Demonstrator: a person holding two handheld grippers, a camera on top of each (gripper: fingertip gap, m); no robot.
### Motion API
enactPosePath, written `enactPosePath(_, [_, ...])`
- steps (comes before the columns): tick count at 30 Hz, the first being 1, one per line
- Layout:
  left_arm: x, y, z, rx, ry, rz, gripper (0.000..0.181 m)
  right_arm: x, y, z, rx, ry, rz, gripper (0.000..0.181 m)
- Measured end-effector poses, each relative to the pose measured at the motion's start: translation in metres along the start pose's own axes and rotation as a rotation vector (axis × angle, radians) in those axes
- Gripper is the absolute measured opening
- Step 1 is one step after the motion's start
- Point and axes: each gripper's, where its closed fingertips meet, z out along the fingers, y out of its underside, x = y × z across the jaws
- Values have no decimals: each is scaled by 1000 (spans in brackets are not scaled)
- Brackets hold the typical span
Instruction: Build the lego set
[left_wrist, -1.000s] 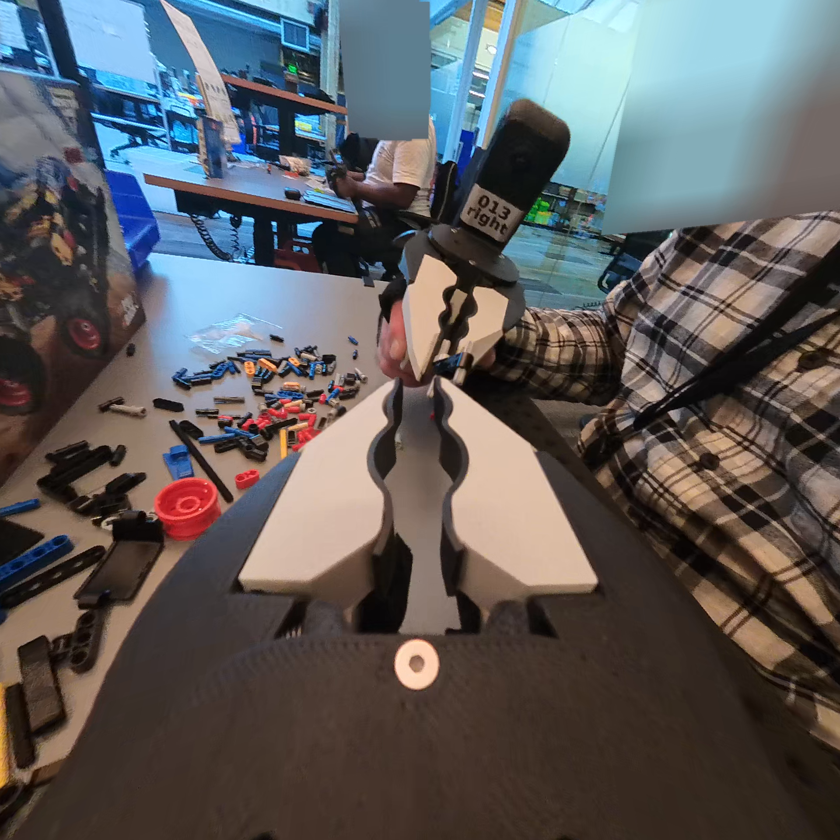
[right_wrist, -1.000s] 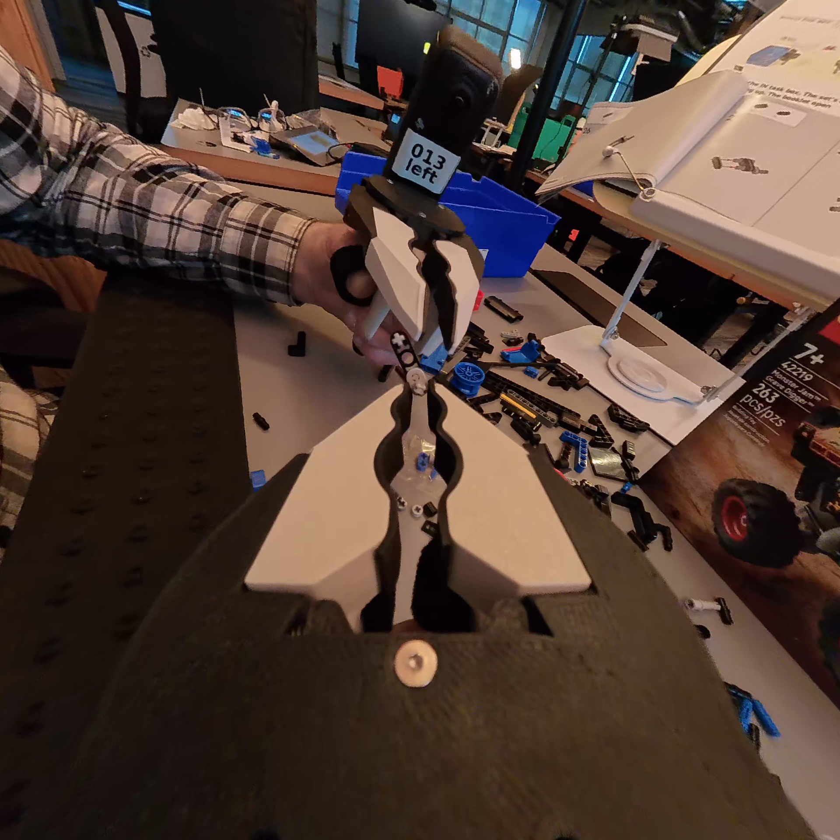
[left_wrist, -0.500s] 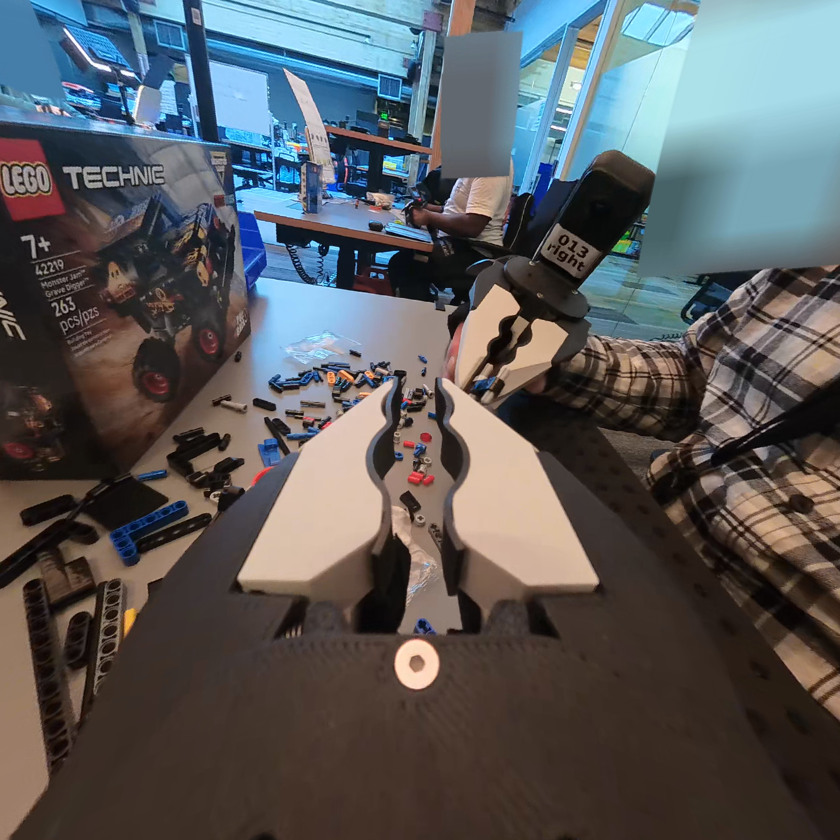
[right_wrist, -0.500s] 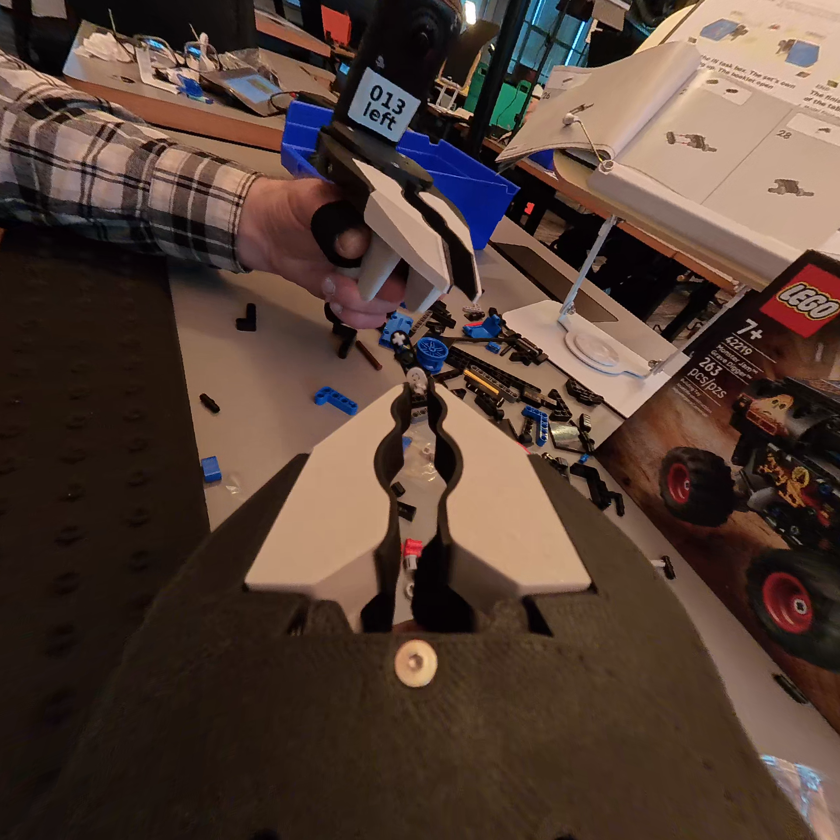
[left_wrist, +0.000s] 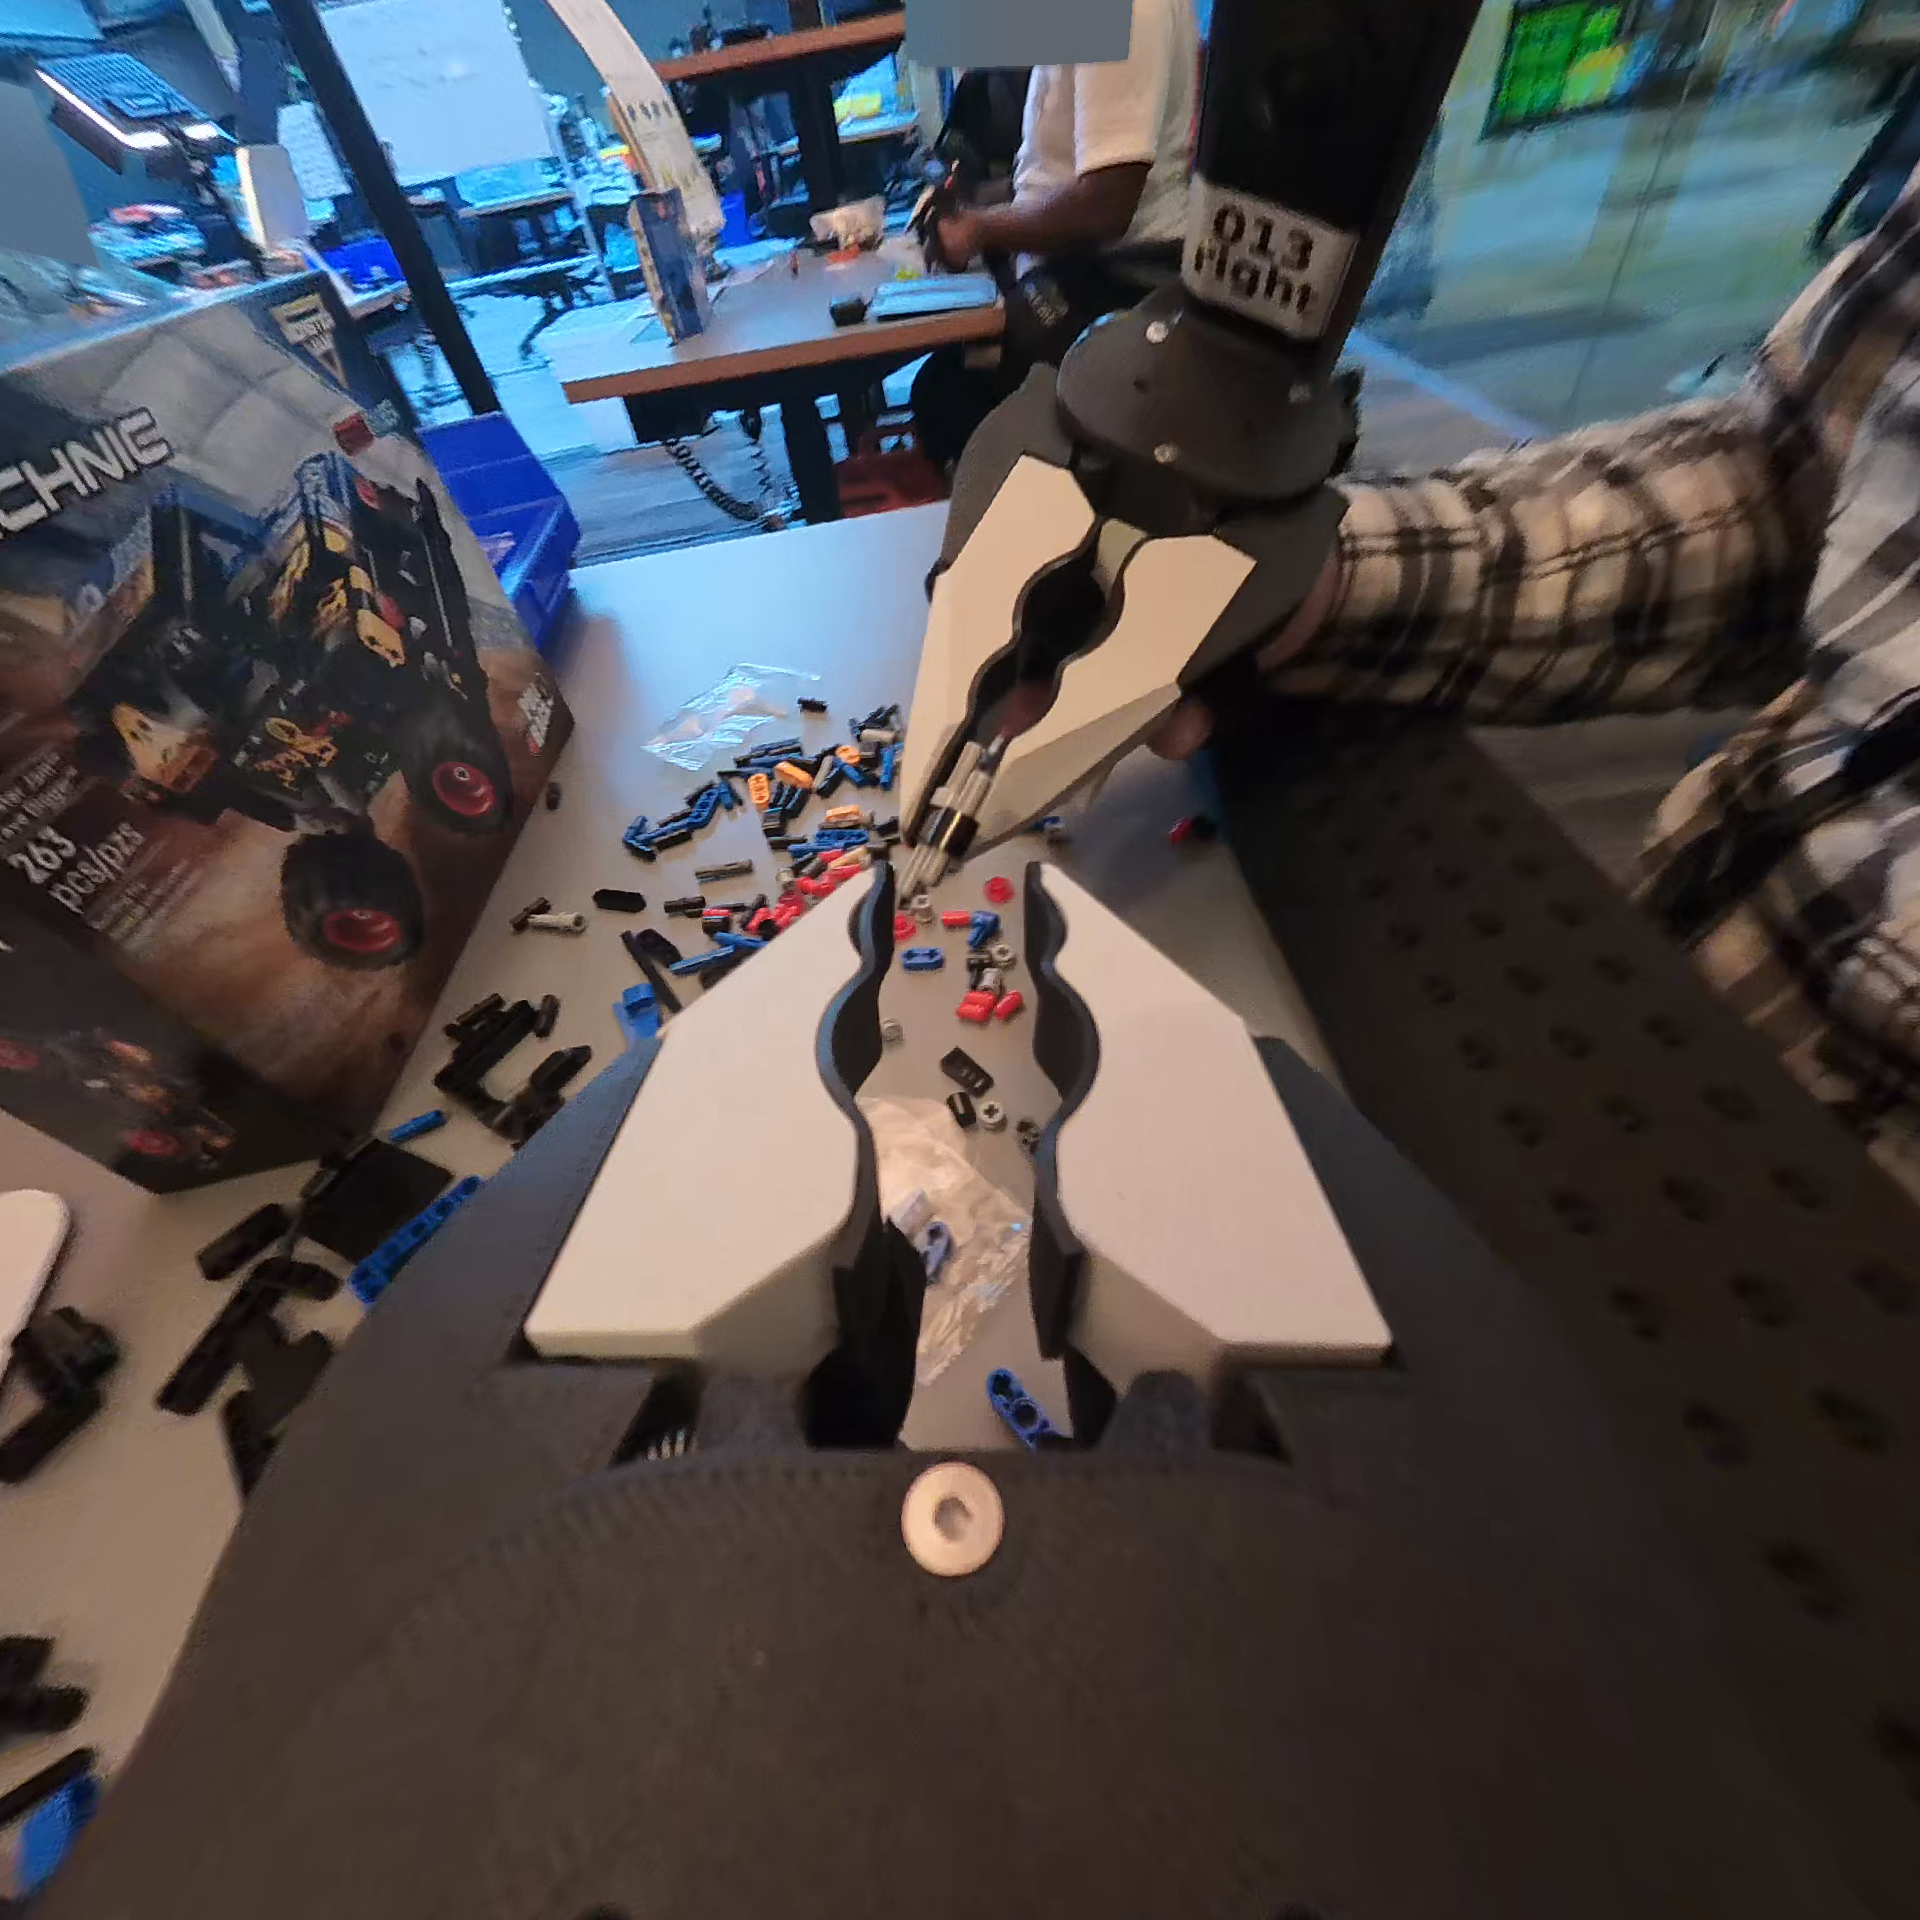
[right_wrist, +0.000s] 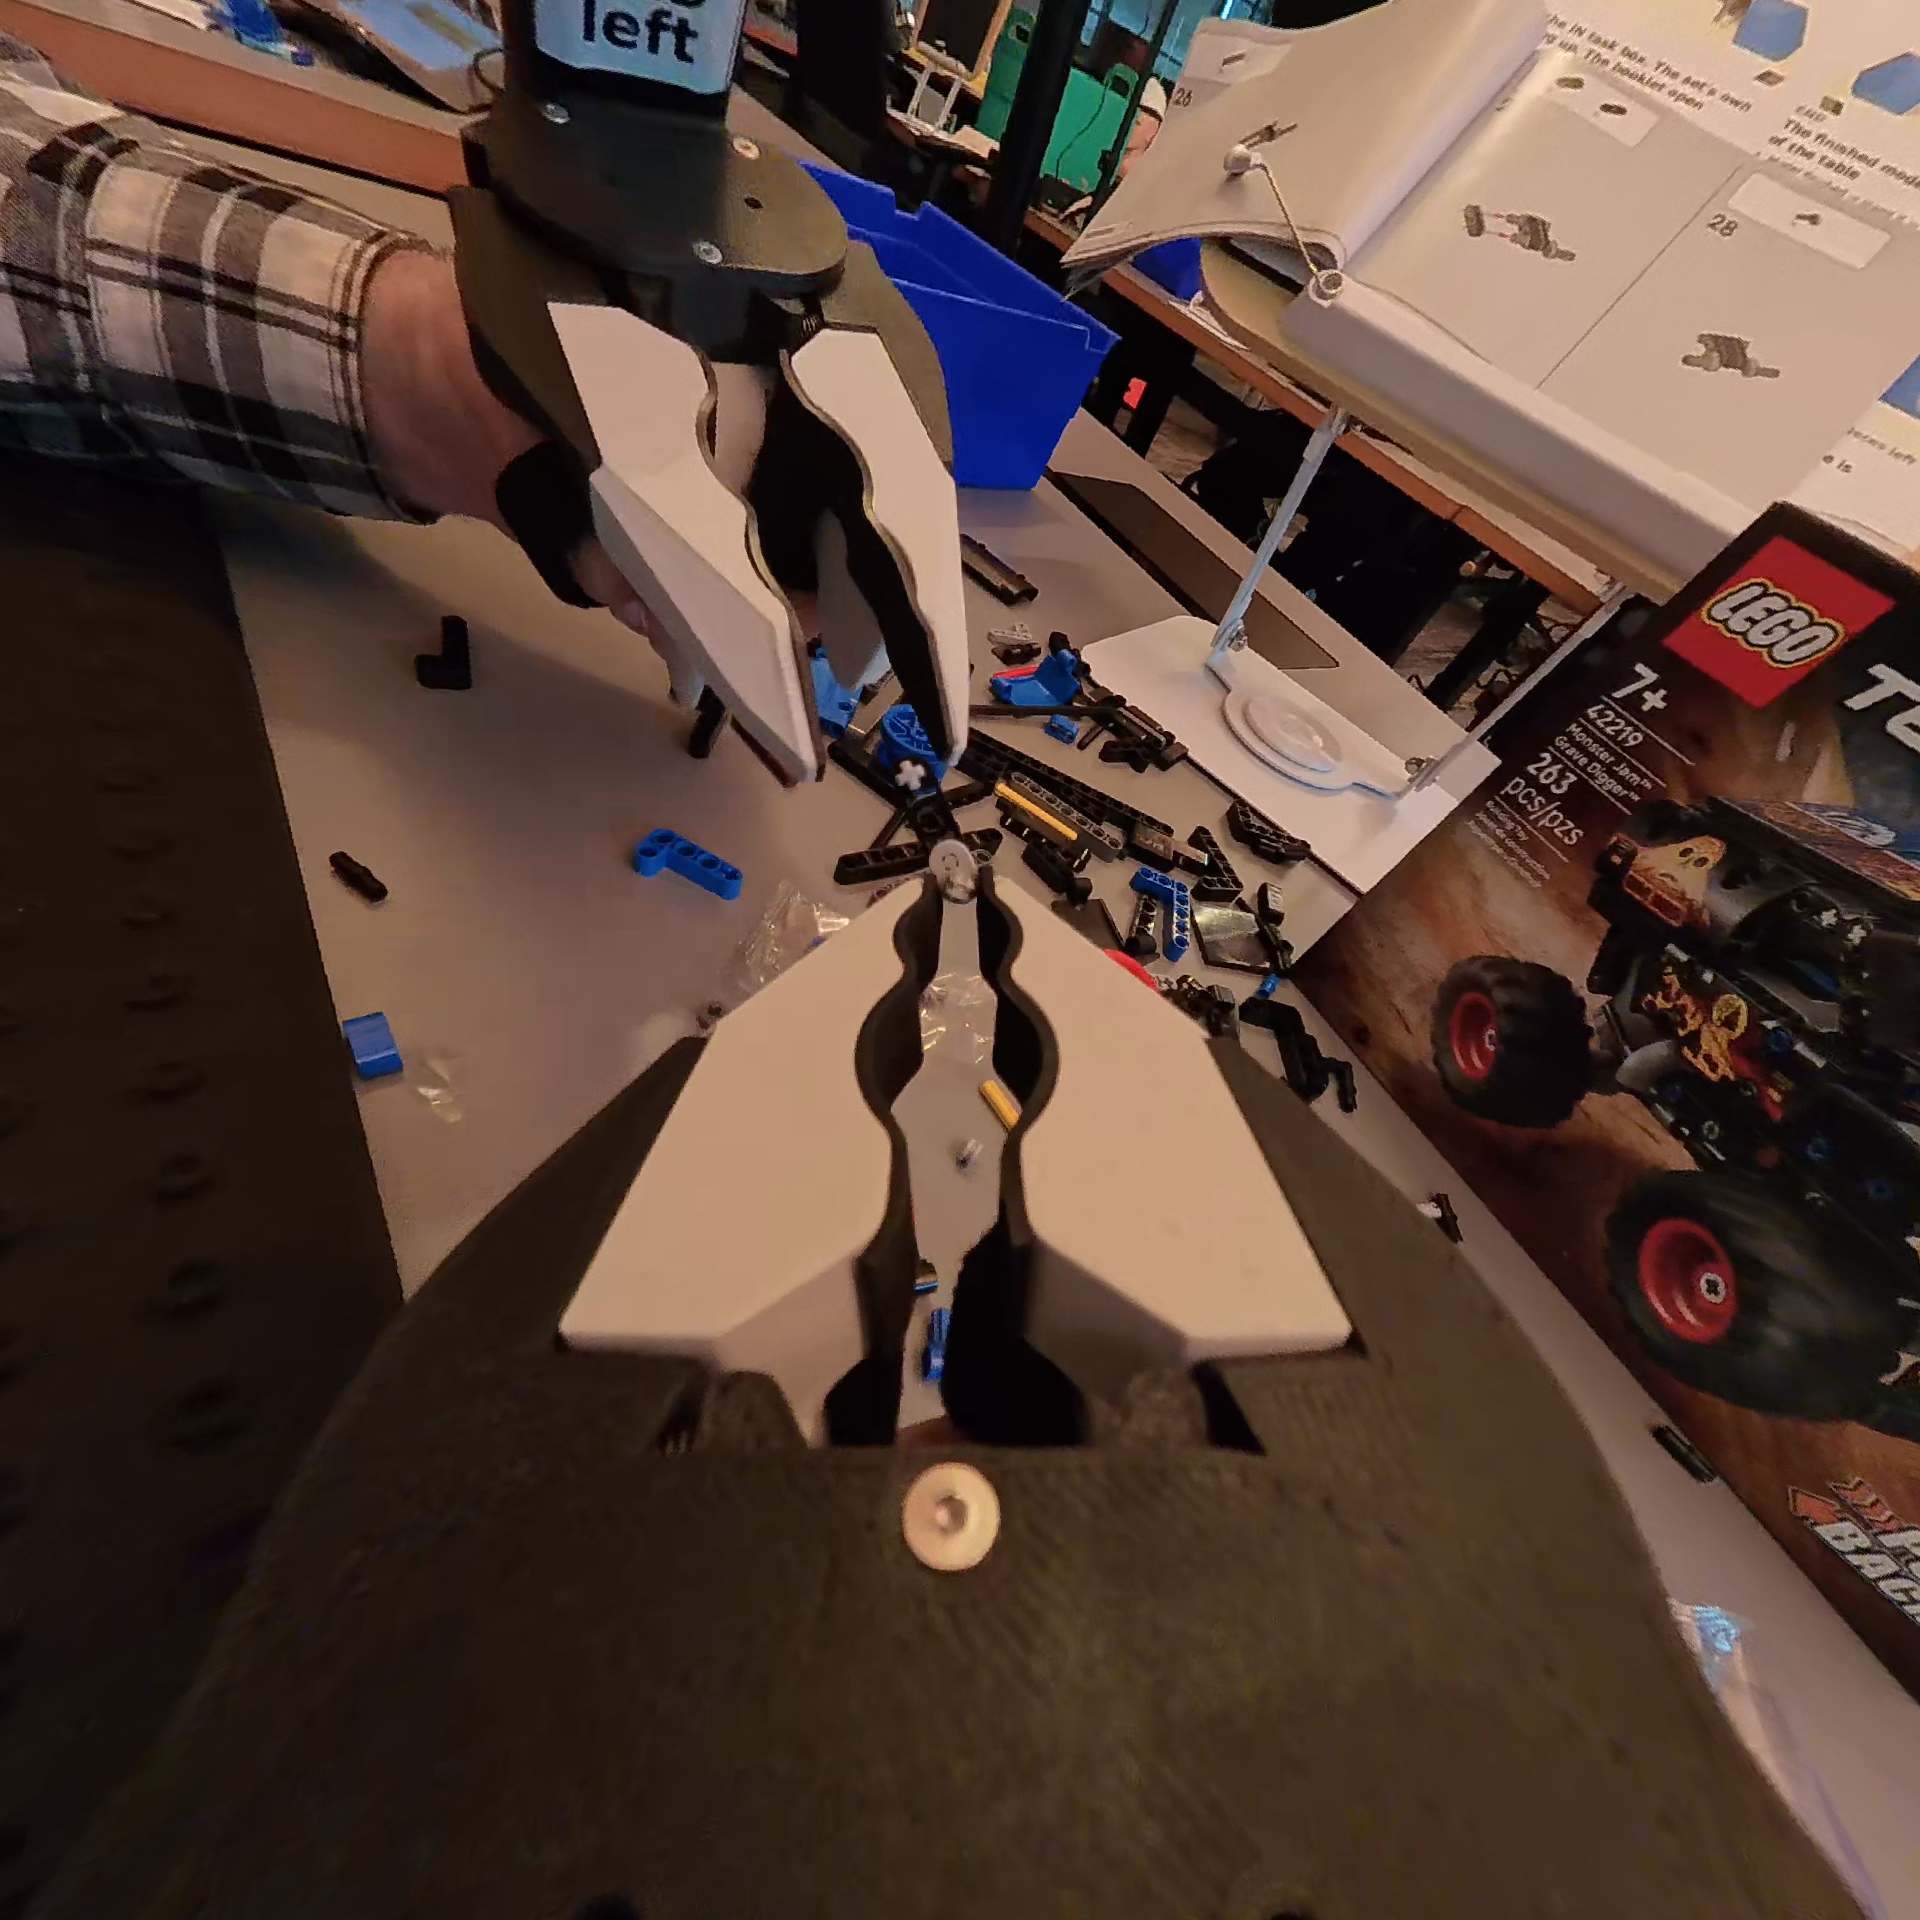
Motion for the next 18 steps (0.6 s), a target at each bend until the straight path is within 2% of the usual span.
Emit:
enactPosePath(5, [-2, 10, 8, -78, -57, 81, 18, -1, 1, 2, -7, 4, -9, 6])
enactPosePath(10, [-6, 13, 10, -94, -93, 106, 3, -2, 0, 3, -6, 8, -16, 6])
enactPosePath(18, [-10, 11, 11, -82, -114, 115, 2, 0, -2, 5, 0, 29, -21, 6])
